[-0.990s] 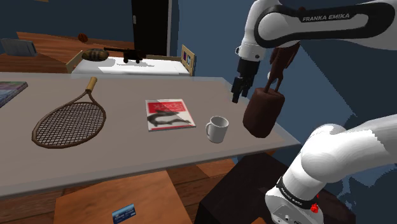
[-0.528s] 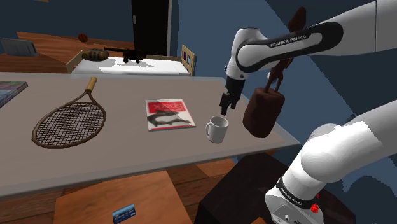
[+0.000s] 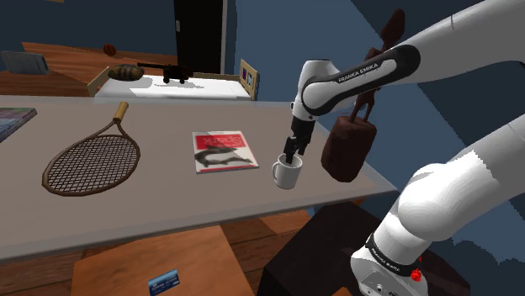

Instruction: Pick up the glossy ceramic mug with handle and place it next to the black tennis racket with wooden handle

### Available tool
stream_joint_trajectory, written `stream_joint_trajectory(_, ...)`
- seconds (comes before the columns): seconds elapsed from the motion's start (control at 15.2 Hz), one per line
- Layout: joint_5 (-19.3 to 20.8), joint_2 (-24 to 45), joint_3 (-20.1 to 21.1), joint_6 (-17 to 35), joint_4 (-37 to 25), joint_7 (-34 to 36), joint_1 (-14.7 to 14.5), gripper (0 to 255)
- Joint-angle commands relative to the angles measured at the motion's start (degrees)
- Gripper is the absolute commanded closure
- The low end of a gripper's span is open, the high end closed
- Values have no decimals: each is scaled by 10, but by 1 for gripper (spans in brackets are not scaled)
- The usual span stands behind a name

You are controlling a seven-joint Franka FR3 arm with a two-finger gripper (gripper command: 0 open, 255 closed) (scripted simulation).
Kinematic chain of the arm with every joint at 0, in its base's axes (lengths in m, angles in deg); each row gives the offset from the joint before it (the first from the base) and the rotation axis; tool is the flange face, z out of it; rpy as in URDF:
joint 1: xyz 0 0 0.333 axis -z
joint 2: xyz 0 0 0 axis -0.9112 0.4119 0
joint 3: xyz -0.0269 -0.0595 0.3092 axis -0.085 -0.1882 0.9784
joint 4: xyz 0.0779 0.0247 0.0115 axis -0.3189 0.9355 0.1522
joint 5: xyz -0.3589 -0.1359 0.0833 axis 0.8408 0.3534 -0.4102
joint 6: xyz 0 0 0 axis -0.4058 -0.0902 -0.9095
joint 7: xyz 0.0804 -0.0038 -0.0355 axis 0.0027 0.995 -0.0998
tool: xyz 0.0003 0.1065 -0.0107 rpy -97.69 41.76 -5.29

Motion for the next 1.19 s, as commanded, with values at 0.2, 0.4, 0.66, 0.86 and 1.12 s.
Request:
stream_joint_trajectory(0.2,-2,19,0,35,15,-1,-1,0)
stream_joint_trajectory(0.4,-2,19,0,35,15,-1,-1,0)
stream_joint_trajectory(0.66,-2,19,0,34,15,-1,-1,255)
stream_joint_trajectory(0.86,-2,19,0,34,15,-1,-1,255)
stream_joint_trajectory(1.12,-2,19,0,34,15,-1,-1,255)
